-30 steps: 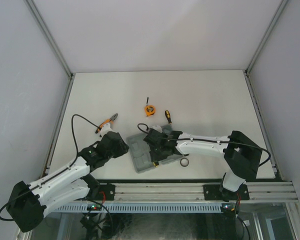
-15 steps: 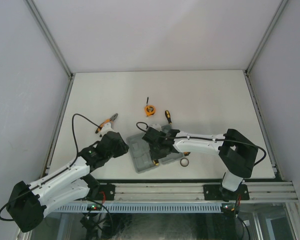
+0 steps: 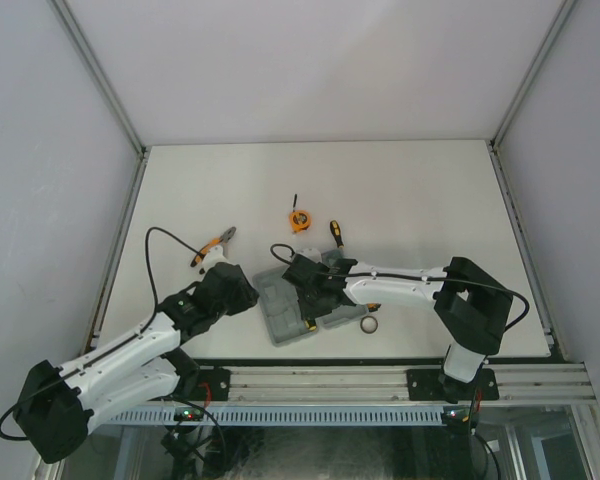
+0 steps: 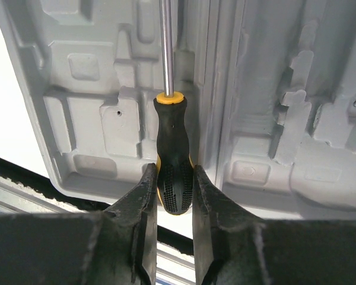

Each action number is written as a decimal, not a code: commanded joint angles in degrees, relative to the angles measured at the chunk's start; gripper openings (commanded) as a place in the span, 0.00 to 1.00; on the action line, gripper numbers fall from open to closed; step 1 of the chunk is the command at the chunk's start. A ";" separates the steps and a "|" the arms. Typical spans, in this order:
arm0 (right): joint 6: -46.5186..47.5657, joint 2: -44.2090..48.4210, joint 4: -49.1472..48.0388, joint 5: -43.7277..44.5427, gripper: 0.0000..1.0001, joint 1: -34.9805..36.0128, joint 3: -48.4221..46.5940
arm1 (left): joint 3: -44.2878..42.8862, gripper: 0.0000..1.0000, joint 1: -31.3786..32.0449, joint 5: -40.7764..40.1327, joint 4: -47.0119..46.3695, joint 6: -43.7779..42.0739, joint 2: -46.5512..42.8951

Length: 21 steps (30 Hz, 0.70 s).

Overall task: Sort the tools into containers
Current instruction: Place the screwdriver in the storage box.

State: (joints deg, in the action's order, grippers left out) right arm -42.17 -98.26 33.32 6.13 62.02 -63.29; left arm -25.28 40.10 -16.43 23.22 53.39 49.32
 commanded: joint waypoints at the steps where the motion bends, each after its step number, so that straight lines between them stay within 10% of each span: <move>1: -0.45 -0.63 0.94 1.91 0.20 0.05 -1.58 | 0.17 0.43 -0.37 -0.29 -1.60 -0.90 0.40; 21: -0.45 1.69 -0.96 -0.41 0.26 -0.97 -1.58 | 0.21 0.44 -0.36 -0.23 -1.60 -0.91 0.99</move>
State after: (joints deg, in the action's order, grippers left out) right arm -42.44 -98.24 33.41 6.09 61.67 -63.37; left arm -25.28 40.10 -16.32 23.20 53.36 50.26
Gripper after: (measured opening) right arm 0.264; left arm 0.438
